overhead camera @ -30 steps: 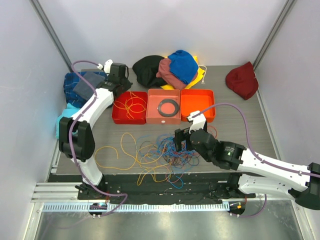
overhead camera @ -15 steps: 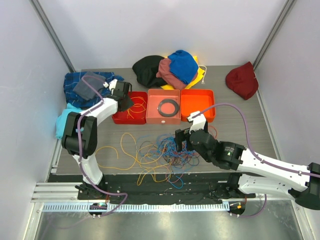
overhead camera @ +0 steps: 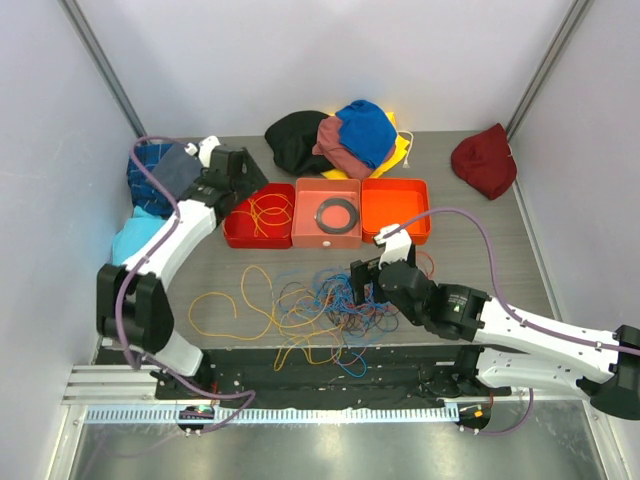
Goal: Untangle the cables
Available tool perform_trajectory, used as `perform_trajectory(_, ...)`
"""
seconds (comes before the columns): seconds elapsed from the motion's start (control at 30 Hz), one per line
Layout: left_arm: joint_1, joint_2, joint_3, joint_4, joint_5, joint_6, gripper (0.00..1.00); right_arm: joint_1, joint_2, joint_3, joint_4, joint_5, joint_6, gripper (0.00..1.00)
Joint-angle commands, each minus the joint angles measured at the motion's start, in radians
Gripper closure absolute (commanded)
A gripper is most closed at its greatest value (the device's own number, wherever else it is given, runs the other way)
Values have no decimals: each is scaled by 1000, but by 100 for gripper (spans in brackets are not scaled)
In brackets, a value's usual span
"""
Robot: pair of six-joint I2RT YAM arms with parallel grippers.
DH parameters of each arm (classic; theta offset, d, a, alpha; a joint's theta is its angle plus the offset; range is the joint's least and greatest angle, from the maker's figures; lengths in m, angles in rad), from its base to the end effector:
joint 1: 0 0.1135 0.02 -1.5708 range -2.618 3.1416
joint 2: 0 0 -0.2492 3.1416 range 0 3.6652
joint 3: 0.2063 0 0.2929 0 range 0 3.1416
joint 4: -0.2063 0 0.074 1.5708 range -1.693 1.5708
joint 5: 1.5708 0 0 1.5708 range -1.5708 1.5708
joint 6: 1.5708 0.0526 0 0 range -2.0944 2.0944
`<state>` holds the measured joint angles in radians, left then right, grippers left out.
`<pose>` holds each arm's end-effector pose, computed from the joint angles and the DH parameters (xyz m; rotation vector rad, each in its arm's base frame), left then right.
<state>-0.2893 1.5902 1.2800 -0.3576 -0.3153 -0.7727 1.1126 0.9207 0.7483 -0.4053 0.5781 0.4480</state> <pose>0.4010 -0.1023 0.2555 -0.6925 2.0993 -0.2391 0.1411 0.2212 0.2573 -0.3543 2.0330 0.3460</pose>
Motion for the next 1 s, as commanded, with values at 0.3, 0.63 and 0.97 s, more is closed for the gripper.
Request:
perform_trajectory(0.3,-45,-380,-306,-377,91,-66,6,1,-16,-43,45,16,6,0)
perform_trajectory(0.63,-62,-403,-553,-276,182,-168,5,0,0,-30,63,-20,17,0)
perform_trajectory(0.97,-62,-334,-596,-175,226,-177,60,1,-39,-47,28,-1,43,1)
